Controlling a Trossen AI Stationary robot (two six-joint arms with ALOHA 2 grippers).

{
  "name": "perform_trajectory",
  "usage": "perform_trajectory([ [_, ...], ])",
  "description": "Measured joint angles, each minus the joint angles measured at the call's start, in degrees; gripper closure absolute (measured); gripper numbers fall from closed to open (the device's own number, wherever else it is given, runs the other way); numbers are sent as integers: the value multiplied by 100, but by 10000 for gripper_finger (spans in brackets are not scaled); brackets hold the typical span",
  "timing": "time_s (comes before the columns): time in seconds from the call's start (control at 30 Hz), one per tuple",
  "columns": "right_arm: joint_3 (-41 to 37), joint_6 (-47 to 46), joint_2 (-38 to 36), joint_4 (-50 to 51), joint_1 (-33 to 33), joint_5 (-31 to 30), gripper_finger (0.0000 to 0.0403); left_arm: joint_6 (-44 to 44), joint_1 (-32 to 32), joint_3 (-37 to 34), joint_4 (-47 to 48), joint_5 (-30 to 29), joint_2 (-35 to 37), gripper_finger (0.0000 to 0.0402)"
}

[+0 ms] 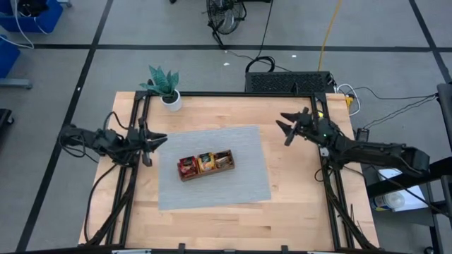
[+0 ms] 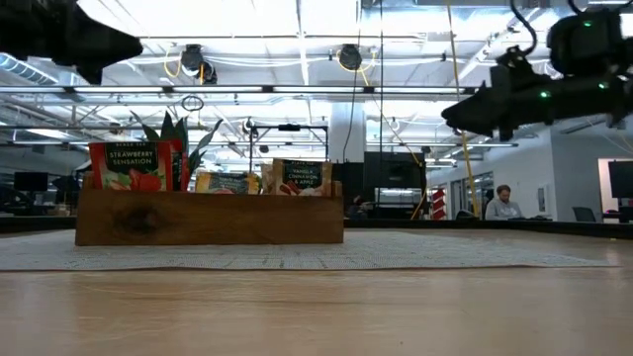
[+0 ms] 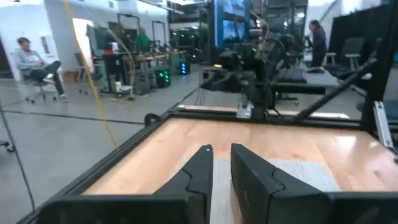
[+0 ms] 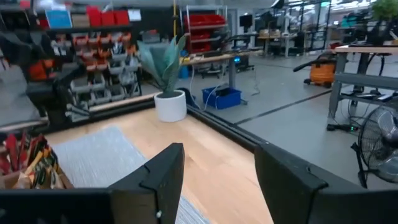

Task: Pick & Place Tea
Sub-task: Return to Home Position

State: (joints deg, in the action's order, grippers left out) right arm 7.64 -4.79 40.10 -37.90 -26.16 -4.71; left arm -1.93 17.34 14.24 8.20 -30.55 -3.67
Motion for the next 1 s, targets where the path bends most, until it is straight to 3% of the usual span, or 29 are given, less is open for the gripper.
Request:
perform_trajectory([
  [0.1,-291,-144,-352,-96,-76,-32,222,55,-2,-51,196,-158,354,339],
  [0.3,-659,-201,-1023,64,-87,-731,222,113,-4,22,461,-637,341,339],
  [0.5,-646,139,-1606,975,-4,-756,222,208,-2,11,595,-751,339,339],
  [0.73,-651,390,-2631,1943,134,-1338,222,207,-2,11,633,-863,341,339],
  [1.0,-658,619,-3871,3066,421,-1088,222,256,-2,11,666,-1004,339,339],
])
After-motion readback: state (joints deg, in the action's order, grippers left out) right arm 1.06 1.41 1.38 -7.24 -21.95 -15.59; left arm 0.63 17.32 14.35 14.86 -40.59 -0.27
